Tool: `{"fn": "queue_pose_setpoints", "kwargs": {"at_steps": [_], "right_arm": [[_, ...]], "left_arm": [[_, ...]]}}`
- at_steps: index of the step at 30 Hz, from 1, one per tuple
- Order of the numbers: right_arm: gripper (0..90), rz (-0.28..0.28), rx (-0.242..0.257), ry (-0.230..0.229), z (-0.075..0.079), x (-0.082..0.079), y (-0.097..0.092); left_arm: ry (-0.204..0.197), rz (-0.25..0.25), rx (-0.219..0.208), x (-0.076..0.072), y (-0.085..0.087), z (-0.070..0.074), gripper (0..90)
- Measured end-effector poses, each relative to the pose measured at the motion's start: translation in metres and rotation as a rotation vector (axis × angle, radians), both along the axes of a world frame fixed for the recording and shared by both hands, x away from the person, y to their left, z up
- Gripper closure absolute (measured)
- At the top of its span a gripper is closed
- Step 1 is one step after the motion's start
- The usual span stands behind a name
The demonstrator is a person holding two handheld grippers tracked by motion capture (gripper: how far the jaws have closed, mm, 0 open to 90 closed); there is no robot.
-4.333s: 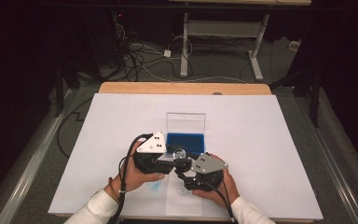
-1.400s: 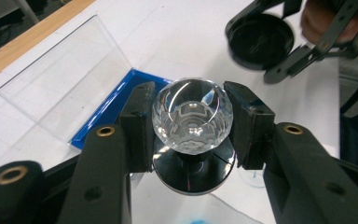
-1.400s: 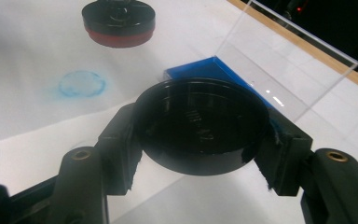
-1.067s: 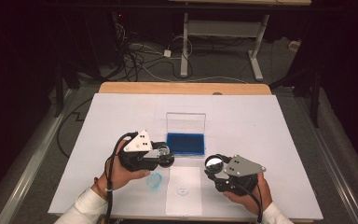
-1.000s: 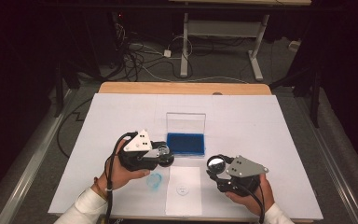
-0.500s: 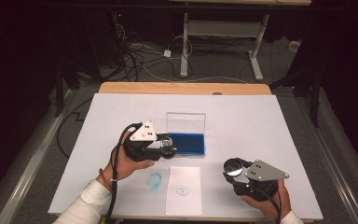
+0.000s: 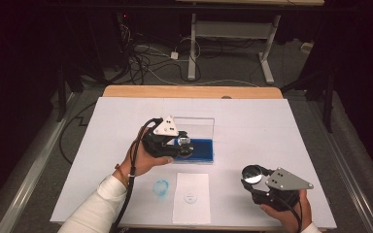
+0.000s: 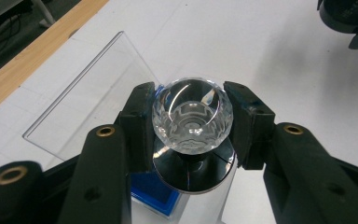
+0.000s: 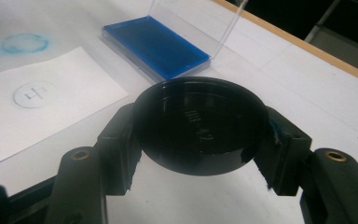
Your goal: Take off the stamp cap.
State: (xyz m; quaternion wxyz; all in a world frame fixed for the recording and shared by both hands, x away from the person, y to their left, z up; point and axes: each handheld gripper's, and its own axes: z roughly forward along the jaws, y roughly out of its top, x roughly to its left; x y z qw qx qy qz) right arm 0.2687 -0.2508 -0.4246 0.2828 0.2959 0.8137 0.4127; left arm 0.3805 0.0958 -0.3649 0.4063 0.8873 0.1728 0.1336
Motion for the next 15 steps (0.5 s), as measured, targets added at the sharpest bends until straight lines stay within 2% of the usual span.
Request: {"fn": "queue_pose_setpoints", "kwargs": {"at_steps": [15], "right_arm": [[39.0, -0.032, 0.008, -0.009, 0.000, 0.003, -0.005]], "left_arm": [[0.041, 0.023, 0.044, 0.024, -0.016, -0.010, 54.4]]}}
